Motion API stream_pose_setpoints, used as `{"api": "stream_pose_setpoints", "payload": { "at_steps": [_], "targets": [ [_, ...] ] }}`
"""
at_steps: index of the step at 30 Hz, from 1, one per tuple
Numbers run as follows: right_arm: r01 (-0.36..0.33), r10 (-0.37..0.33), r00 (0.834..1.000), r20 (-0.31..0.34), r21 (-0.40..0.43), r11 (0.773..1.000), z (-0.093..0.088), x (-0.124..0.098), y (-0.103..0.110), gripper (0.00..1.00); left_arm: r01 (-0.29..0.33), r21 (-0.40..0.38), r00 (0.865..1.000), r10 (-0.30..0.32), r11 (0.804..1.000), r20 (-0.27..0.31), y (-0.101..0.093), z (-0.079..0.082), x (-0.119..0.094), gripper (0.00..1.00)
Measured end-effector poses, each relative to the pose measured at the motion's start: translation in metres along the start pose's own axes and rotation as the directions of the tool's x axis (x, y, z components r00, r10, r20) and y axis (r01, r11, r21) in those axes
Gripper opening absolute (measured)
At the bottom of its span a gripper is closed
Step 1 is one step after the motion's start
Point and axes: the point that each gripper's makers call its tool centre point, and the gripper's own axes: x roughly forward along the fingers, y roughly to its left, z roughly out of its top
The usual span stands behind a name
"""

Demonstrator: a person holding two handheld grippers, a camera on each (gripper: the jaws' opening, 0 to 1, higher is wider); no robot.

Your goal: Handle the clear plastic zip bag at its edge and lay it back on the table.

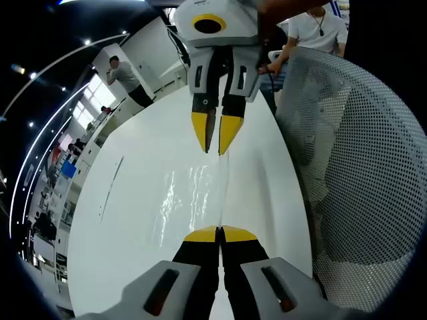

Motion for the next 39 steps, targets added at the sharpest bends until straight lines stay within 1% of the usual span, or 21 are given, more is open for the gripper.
{"api": "stream_pose_setpoints", "payload": {
  "at_steps": [6, 8, 10, 15, 17, 18, 20, 21, 26, 29, 31, 35, 37, 39],
  "targets": [
    [-0.027, 0.027, 1.0, -0.012, -0.009, 1.0, -0.002, 0.011, 0.005, 0.04, -0.002, -0.002, 1.0, 0.002, 1.0, -0.002, 0.0, -0.002, 0.0, 0.0],
    [-0.039, 0.038, 0.999, -0.022, -0.015, 0.999, -0.004, 0.016, 0.008, 0.03, -0.004, -0.006, 1.0, 0.004, 1.0, 0.006, 0.0, -0.001, -0.001, 0.0],
    [-0.039, 0.038, 0.999, -0.018, -0.016, 0.999, -0.003, 0.018, 0.009, 0.0, -0.007, -0.017, 1.0, 0.007, 1.0, 0.019, 0.002, 0.001, -0.002, 0.0],
    [-0.052, 0.052, 0.998, -0.017, -0.009, 0.999, -0.003, 0.021, 0.011, 0.0, -0.023, -0.013, 0.999, 0.023, 1.0, 0.032, 0.006, 0.002, -0.004, 0.0],
    [-0.05, 0.05, 0.999, -0.018, -0.009, 0.999, -0.004, 0.022, 0.01, 0.0, -0.006, -0.045, 0.998, 0.008, 0.999, 0.061, 0.004, 0.005, -0.005, 0.0],
    [-0.052, 0.052, 0.998, -0.019, -0.002, 0.999, -0.004, 0.022, 0.009, 0.0, -0.001, -0.06, 0.996, 0.006, 0.998, 0.088, 0.004, 0.009, -0.007, 0.01],
    [-0.054, 0.054, 0.998, -0.014, 0.022, 0.998, 0.001, 0.017, 0.008, 0.0, -0.003, -0.07, 0.993, 0.012, 0.998, 0.12, 0.005, 0.016, -0.011, 0.07],
    [-0.055, 0.055, 0.998, -0.013, 0.027, 0.998, 0.001, 0.018, 0.007, 0.0, -0.001, -0.068, 0.992, 0.01, 0.998, 0.122, 0.004, 0.017, -0.012, 0.09],
    [-0.055, 0.055, 0.998, -0.014, 0.037, 0.998, 0.006, 0.017, 0.003, 0.0, -0.007, -0.015, 0.991, 0.009, 1.0, 0.131, 0.002, 0.027, -0.012, 0.17],
    [-0.048, 0.049, 0.999, -0.015, 0.045, 0.998, 0.006, 0.02, 0.001, 0.0, 0.003, -0.009, 0.987, -0.002, 1.0, 0.161, 0.001, 0.038, -0.013, 0.21],
    [-0.043, 0.043, 0.999, -0.017, 0.043, 0.998, 0.007, 0.02, 0.0, 0.0, 0.002, 0.006, 0.986, -0.003, 1.0, 0.167, 0.001, 0.042, -0.013, 0.2],
    [-0.046, 0.046, 0.999, -0.009, 0.047, 0.998, 0.013, 0.019, 0.001, 0.0, 0.0, 0.059, 0.987, -0.009, 0.998, 0.161, -0.001, 0.05, -0.009, 0.18],
    [-0.045, 0.045, 0.999, -0.006, 0.049, 0.998, 0.015, 0.018, 0.0, 0.0, 0.01, 0.082, 0.988, -0.022, 0.997, 0.15, -0.005, 0.052, -0.004, 0.18],
    [-0.04, 0.04, 0.999, -0.004, 0.051, 0.998, 0.017, 0.019, -0.002, 0.0, -0.003, 0.112, 0.991, -0.012, 0.994, 0.135, -0.005, 0.052, 0.001, 0.16]
  ]
}}
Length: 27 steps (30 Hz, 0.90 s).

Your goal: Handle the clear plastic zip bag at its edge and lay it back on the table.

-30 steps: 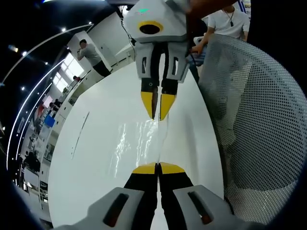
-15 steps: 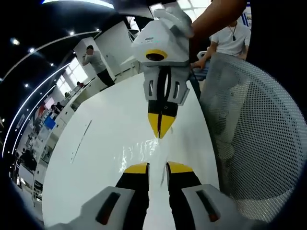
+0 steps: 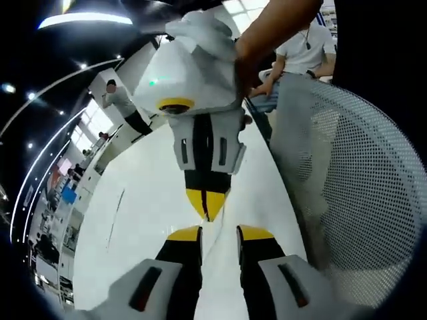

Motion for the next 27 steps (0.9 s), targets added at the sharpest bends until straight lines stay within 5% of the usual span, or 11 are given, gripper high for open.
{"api": "stream_pose_setpoints", "payload": {
  "at_steps": [9, 18, 27],
  "targets": [
    [0.032, -0.033, 0.999, 0.021, 0.037, 0.999, 0.014, -0.007, -0.006, 0.0, -0.074, 0.096, 0.995, 0.079, 0.993, -0.054, 0.006, -0.001, 0.016, 0.11],
    [0.07, -0.072, 0.997, 0.037, 0.063, 0.996, 0.022, -0.011, -0.016, 0.0, -0.13, 0.124, 0.983, 0.144, 0.984, -0.113, 0.014, -0.01, 0.017, 0.0],
    [0.149, -0.154, 0.986, 0.066, 0.07, 0.986, 0.037, -0.022, -0.037, 0.0, -0.155, 0.115, 0.977, 0.169, 0.981, -0.129, 0.016, -0.016, 0.014, 0.0]
  ]
}}
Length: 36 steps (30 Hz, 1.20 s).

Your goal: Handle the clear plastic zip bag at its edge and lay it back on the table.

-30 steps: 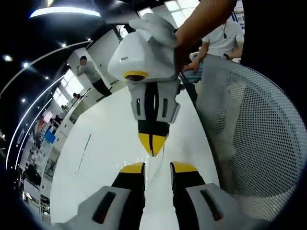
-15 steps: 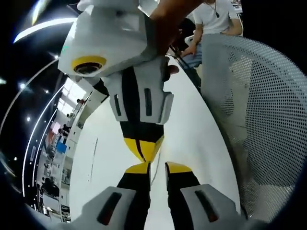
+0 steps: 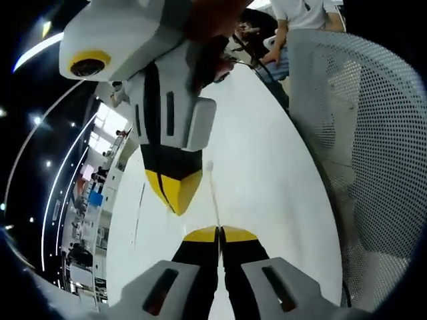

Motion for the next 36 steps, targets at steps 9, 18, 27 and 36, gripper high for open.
{"api": "stream_pose_setpoints", "payload": {
  "at_steps": [9, 18, 27, 36],
  "targets": [
    [0.055, -0.055, 0.998, 0.023, -0.003, 0.998, 0.011, -0.006, -0.017, 0.0, -0.017, -0.031, 1.0, 0.016, 0.999, -0.008, 0.003, -0.006, -0.003, 0.0],
    [0.1, -0.1, 0.994, 0.046, 0.001, 0.995, 0.017, -0.013, -0.032, 0.0, -0.025, -0.07, 1.0, 0.025, 0.997, -0.004, 0.004, -0.01, -0.006, 0.0],
    [0.121, -0.12, 0.992, 0.041, -0.016, 0.993, 0.016, -0.017, -0.034, 0.0, -0.022, -0.076, 1.0, 0.022, 0.997, 0.0, 0.007, -0.014, -0.007, 0.0],
    [0.112, -0.117, 0.993, -0.031, -0.117, 0.987, 0.001, -0.009, -0.025, 0.0, 0.015, -0.145, 0.998, -0.006, 0.989, 0.061, 0.016, -0.014, -0.006, 0.0]
  ]
}}
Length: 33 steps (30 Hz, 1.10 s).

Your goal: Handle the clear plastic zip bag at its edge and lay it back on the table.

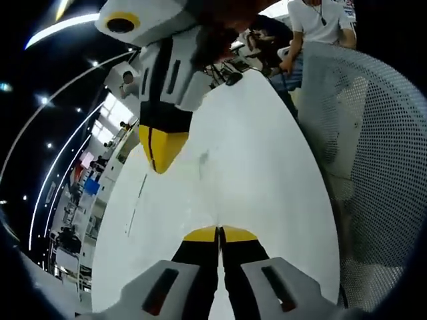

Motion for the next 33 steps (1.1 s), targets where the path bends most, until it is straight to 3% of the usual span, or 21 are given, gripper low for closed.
{"api": "stream_pose_setpoints", "payload": {
  "at_steps": [9, 18, 20, 22, 26, 33],
  "targets": [
    [0.005, -0.008, 0.999, -0.038, -0.067, 0.998, -0.003, 0.006, 0.018, 0.0, 0.013, -0.08, 0.998, -0.007, 0.997, 0.07, 0.013, 0.01, -0.003, 0.05],
    [-0.012, 0.011, 0.999, -0.033, -0.044, 0.999, -0.009, 0.019, 0.03, 0.0, 0.007, -0.114, 0.992, 0.008, 0.994, 0.127, 0.015, 0.018, -0.019, 0.14],
    [-0.009, 0.007, 0.999, -0.036, -0.061, 0.998, -0.011, 0.021, 0.032, 0.0, 0.006, -0.209, 0.98, 0.035, 0.978, 0.195, 0.019, 0.029, -0.025, 0.14],
    [-0.01, 0.008, 0.999, -0.036, -0.061, 0.998, -0.012, 0.024, 0.033, 0.0, -0.004, -0.236, 0.975, 0.057, 0.972, 0.217, 0.024, 0.032, -0.031, 0.16],
    [-0.002, -0.003, 0.999, -0.047, -0.11, 0.994, -0.016, 0.028, 0.034, 0.0, -0.043, -0.257, 0.978, 0.093, 0.965, 0.186, 0.032, 0.025, -0.037, 0.17],
    [0.015, -0.023, 0.997, -0.07, -0.117, 0.993, -0.023, 0.03, 0.03, 0.0, -0.077, -0.381, 0.971, 0.156, 0.921, 0.179, 0.037, 0.011, -0.052, 0.21]
  ]
}}
